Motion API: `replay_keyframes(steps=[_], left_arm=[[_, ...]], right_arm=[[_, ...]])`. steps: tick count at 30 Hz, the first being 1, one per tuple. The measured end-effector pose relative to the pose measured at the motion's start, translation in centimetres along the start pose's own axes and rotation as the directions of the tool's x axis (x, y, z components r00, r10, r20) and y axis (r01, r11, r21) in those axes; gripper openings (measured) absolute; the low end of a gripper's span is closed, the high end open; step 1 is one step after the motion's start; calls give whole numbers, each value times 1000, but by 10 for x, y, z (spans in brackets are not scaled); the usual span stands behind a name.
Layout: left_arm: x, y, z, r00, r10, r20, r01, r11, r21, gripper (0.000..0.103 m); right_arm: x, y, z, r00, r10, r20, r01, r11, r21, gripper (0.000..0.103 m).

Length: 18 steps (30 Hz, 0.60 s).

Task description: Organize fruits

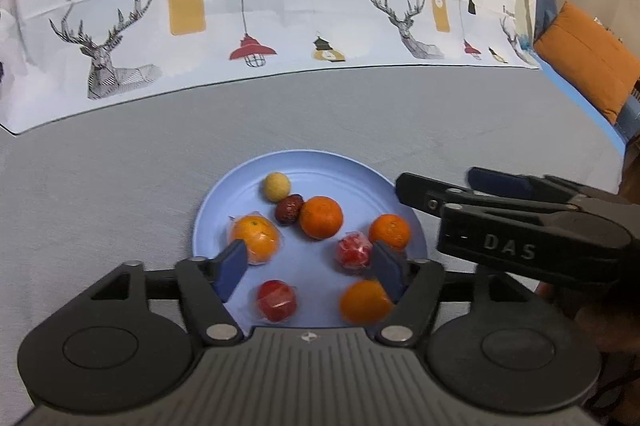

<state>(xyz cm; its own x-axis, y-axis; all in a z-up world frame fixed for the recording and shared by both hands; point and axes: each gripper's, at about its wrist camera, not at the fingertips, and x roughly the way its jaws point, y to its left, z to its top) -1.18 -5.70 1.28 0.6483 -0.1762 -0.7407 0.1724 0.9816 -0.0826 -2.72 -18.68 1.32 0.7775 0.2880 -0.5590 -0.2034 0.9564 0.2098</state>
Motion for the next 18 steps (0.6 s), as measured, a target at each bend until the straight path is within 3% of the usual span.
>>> replay_keyframes(steps=[2,6,8,12,14,18], left_arm=[[-5,1,0,1000,16,16,-16,1000,3,85],[-24,3,-1,999,26,48,-25,999,-20,85],[-43,4,0,996,13,88,-10,999,-40,86],[-76,2,8,991,-3,135,7,999,-34,87],[-87,1,8,990,-2,138,8,999,-43,98],[-88,13,-23,993,52,105,-27,974,-224,102]], right_arm=[[-2,-1,1,1000,-13,4,13,1000,-2,93],[-11,-1,8,999,-45,17,45,999,6,102],[-19,3,14,997,-83,5,83,997,-3,102],[-51,8,20,996,-79,33,80,995,-50,102],[-65,10,21,993,-112,28,114,990,-88,102],[-82,2,1,993,-118,12,118,989,-84,102]])
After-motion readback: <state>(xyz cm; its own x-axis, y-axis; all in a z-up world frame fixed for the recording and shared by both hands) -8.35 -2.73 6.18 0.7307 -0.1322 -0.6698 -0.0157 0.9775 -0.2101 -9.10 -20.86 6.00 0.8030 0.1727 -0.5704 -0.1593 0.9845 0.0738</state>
